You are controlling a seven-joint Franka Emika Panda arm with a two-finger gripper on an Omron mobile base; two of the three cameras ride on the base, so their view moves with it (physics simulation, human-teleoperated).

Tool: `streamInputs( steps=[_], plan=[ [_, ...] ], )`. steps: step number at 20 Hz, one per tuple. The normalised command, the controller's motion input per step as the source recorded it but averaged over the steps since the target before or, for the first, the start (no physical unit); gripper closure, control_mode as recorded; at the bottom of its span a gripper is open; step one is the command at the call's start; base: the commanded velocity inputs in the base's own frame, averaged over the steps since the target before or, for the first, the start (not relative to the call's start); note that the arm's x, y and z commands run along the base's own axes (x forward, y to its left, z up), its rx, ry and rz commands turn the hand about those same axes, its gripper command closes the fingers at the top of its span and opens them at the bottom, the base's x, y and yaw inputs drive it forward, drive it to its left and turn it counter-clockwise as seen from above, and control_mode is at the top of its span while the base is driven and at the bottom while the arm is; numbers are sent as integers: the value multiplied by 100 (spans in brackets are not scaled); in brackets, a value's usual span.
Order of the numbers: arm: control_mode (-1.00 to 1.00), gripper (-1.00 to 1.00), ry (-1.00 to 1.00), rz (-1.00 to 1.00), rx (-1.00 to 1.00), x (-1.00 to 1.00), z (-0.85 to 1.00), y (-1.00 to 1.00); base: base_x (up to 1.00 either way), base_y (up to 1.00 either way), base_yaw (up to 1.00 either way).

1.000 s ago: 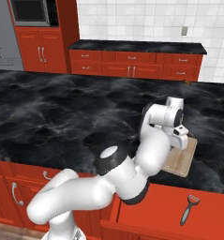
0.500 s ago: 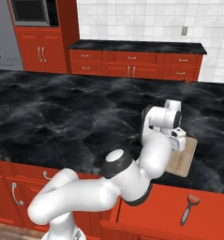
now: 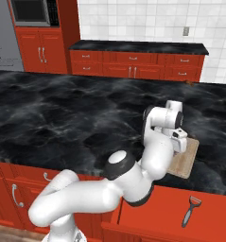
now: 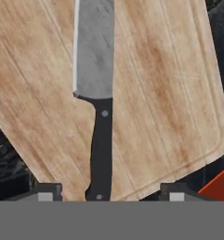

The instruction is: Open the drawer on the right and place the cutting tools on the cutting board.

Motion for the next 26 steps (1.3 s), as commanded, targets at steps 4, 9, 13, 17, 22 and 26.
streamInputs(
  steps=[4,9,13,17,22,26],
  plan=[
    [-100,-100,0,0,0,-56,0,0,0,0,0],
    [-100,-100,-1,0,4,-100,7,0,0,0,0],
    [-100,-100,-2,0,3,-100,18,0,0,0,0],
    [-100,-100,-2,0,2,-89,-3,0,0,0,0],
    [-100,-100,0,-1,0,-37,-39,-14,0,0,0],
    [-100,-100,0,-5,0,0,-51,-40,0,0,0]
  ],
)
